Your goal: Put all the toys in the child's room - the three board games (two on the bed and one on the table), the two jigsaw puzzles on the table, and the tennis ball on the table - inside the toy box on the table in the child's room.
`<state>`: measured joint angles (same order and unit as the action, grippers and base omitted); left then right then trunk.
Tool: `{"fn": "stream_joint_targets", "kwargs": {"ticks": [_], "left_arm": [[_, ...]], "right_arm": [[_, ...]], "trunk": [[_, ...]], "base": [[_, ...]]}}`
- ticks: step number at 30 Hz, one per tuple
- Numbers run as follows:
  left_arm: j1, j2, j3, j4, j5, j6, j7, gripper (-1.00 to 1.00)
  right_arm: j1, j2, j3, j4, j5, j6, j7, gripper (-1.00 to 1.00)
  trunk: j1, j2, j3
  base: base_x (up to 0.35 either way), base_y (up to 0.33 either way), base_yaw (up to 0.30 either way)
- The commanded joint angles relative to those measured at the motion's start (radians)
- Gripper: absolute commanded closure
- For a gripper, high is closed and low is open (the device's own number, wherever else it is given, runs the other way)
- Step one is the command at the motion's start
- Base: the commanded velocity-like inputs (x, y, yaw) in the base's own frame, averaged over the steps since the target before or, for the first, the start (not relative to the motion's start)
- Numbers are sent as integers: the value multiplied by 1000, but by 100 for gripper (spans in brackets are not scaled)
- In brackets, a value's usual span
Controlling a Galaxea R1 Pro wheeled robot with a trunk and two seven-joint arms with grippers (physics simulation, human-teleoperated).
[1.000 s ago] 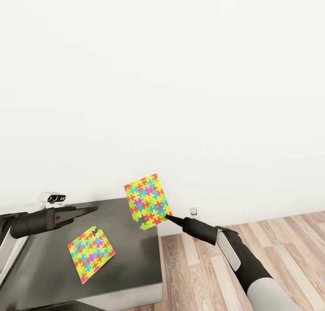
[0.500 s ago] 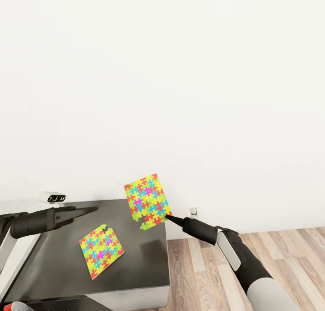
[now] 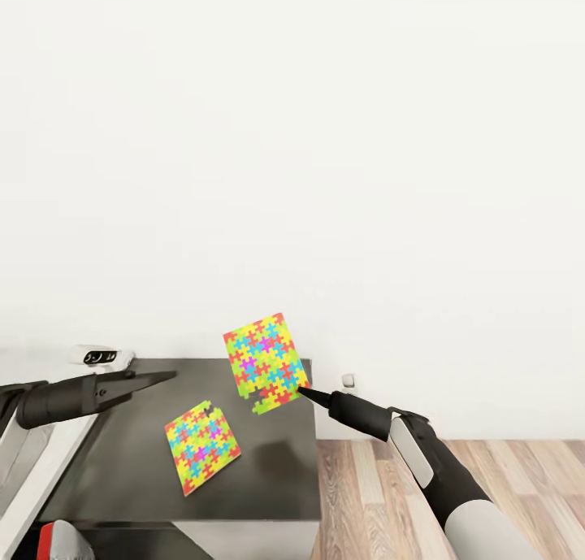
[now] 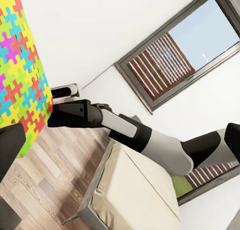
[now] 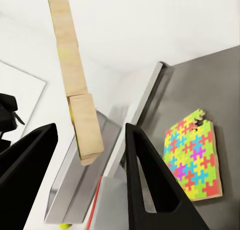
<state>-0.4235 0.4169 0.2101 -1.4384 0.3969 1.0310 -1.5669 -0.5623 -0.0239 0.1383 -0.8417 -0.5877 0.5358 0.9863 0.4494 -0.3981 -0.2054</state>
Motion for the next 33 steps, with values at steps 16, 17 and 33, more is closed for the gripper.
{"fn": "stream_joint_targets", "kwargs": {"ticks": [16,17,33], "left_arm": [[0,47,2,-4,1,11,-4,-100],[0,48,2,-4,1,11,-4,-100],[0,48,2,-4,0,11,-4,-100]], "right_arm": [[-1,-2,3,0,-8,7,-1,100],[-1,-2,3,0,-8,7,-1,100],[-1,-1,3,1,-8,7,-7,100]], "trunk": [[1,-2,22],[1,-2,23],[1,-2,43]], "base": [[0,-65,190],[0,-79,194],[0,-60,217]]}}
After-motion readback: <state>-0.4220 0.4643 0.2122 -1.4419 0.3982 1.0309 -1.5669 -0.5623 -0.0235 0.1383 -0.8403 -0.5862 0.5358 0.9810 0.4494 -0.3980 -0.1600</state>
